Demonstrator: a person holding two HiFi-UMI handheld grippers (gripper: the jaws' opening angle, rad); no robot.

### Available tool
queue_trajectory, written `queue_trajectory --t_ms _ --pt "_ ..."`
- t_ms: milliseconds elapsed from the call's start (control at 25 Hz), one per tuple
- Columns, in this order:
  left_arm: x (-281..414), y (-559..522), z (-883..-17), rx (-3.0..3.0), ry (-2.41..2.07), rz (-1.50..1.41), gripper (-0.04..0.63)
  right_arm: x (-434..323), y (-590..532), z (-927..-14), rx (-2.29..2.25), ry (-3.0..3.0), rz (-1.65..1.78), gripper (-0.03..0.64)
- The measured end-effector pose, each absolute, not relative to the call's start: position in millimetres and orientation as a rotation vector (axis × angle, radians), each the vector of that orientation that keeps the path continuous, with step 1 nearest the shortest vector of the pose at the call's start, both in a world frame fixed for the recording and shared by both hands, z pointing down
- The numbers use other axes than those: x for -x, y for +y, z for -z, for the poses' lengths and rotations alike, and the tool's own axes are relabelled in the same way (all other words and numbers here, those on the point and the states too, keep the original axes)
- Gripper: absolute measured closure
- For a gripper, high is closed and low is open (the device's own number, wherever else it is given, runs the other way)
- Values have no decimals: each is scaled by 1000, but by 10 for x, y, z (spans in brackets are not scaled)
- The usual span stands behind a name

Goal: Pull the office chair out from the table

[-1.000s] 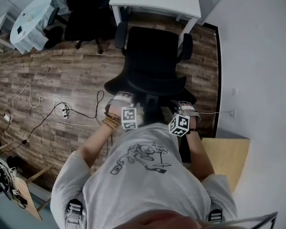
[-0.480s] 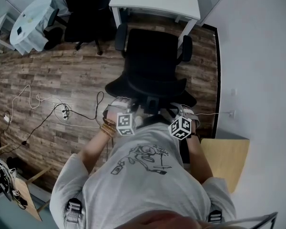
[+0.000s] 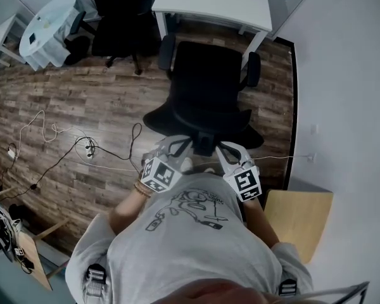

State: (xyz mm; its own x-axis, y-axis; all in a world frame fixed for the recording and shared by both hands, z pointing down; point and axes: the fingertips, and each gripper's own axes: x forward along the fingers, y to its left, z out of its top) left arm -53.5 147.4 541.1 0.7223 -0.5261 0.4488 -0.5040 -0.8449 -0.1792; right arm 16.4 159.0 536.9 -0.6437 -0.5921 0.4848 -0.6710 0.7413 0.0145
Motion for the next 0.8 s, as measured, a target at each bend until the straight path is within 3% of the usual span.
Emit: queue_trajectory --t_ms 320,800 --pt "366 1493 -4574 3181 1016 197 595 -5 1597 -4608 -1160 -2775 -371 611" --pt "316 1509 -4456 3210 1026 130 595 18 1619 -4572 -1144 -2791 -373 611"
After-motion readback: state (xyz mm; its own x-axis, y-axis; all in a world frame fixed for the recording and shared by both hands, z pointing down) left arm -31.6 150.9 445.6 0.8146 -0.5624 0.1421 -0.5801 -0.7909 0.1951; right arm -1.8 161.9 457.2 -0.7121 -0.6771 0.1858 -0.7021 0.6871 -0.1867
